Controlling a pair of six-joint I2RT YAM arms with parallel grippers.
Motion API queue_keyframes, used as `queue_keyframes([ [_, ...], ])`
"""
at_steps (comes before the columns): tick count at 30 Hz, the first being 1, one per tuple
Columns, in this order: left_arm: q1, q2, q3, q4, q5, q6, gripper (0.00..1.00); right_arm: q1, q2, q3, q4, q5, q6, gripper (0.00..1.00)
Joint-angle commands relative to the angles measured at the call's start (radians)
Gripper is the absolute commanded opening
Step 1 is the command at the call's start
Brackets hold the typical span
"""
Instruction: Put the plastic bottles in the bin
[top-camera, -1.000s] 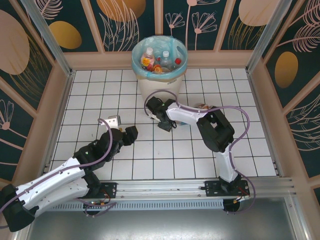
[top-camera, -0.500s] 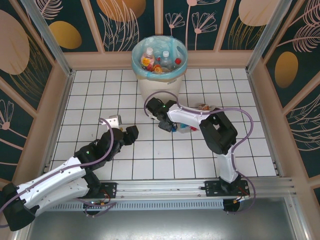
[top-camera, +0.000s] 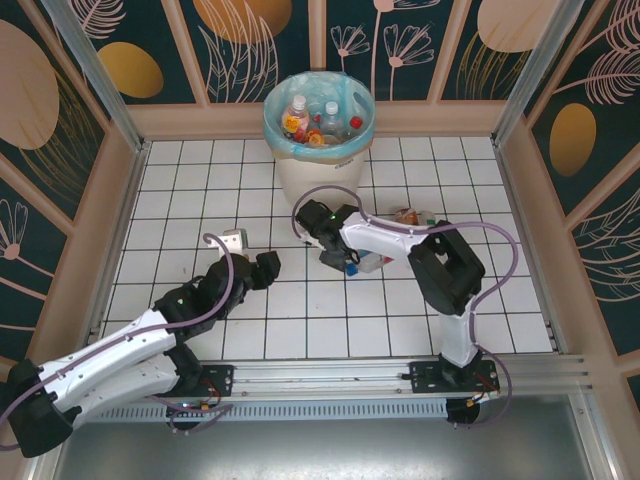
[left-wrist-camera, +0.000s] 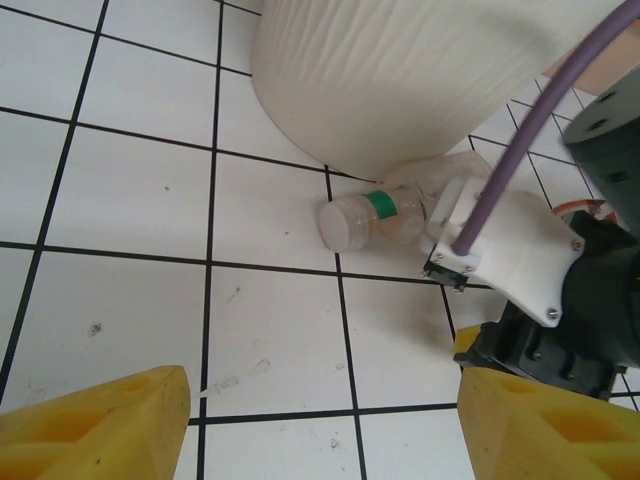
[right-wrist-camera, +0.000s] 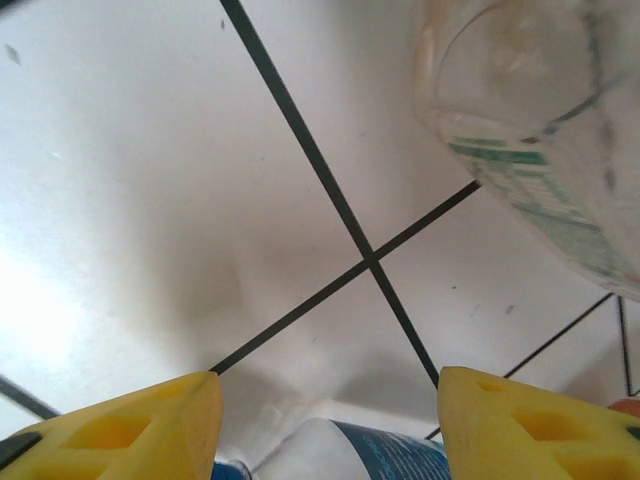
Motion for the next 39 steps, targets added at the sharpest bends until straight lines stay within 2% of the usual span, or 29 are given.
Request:
queue_keyframes([
  [1, 0.001, 0.011, 0.034, 0.039, 0.003, 0.021, 0.72, 0.033, -0.083, -0.018, 0.113, 0.009, -0.010, 0.59],
  [7, 0.001, -0.029, 0.048, 0.013, -0.046, 0.021, 0.72, 0.061, -0.023, 0.033, 0.177, 0.035, -0.128, 0.59],
  [14, 0.000, -0.198, 0.002, -0.051, -0.147, -0.026, 0.72, 0.078, 0.092, 0.133, 0.226, 0.085, -0.236, 0.59],
  [19, 0.000, -0.263, -0.010, -0.095, -0.170, -0.043, 0.72, 0.078, 0.173, 0.189, 0.209, 0.090, -0.266, 0.59],
  [24, 0.000, -0.271, -0.009, -0.114, -0.165, -0.044, 0.72, 0.078, 0.194, 0.171, 0.263, 0.094, -0.303, 0.60],
  [29, 0.001, -0.270, -0.007, -0.112, -0.154, -0.032, 0.72, 0.075, 0.237, 0.207, 0.249, 0.060, -0.324, 0.60],
  [39, 0.000, -0.273, -0.010, -0.110, -0.150, -0.024, 0.72, 0.052, 0.327, 0.339, 0.100, -0.058, -0.287, 0.50],
])
